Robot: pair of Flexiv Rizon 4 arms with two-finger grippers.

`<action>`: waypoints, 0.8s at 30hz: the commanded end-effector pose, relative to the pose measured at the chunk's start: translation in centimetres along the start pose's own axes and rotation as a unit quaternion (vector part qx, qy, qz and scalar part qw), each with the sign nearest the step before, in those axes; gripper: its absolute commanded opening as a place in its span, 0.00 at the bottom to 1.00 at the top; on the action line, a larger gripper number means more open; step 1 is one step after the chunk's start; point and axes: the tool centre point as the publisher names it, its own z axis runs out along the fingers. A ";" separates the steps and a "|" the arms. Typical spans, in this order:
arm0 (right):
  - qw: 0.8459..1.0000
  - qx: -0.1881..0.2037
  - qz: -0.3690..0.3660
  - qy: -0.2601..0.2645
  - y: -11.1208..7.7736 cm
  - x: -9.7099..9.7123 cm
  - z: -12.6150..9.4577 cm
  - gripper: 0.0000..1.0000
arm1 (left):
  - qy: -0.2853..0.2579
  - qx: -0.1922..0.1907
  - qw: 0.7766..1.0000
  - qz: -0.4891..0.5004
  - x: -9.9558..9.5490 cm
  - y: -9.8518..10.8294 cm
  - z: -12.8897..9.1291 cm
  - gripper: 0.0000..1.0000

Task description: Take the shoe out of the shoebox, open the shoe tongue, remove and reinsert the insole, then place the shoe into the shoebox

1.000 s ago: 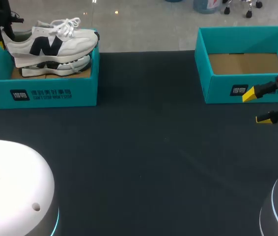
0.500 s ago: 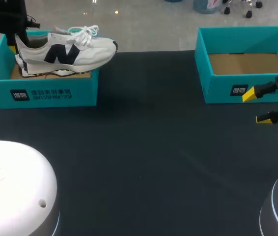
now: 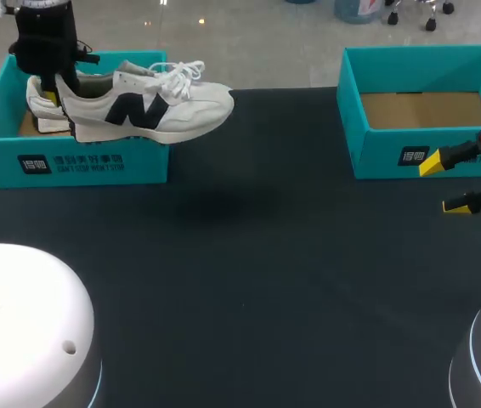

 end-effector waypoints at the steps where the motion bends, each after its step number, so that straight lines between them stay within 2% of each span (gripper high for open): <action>1: 1.000 0.000 0.000 -0.001 0.0 0.0 0.0 1.00 | -0.003 -0.019 1.000 0.004 -1.4 -1.2 -0.4 0.00; 3: 1.000 0.000 0.000 -0.001 0.0 0.0 0.0 1.00 | 0.005 -0.020 1.000 0.008 -2.0 -1.6 -0.5 0.00; 23: 1.000 0.000 0.000 -0.001 0.0 0.0 0.0 1.00 | 0.005 -0.020 1.000 0.008 -2.0 -1.6 -0.5 0.00; 24: 1.000 0.000 0.000 -0.001 0.0 0.0 0.0 1.00 | 0.008 -0.023 1.000 0.004 -2.4 -2.1 -0.6 0.00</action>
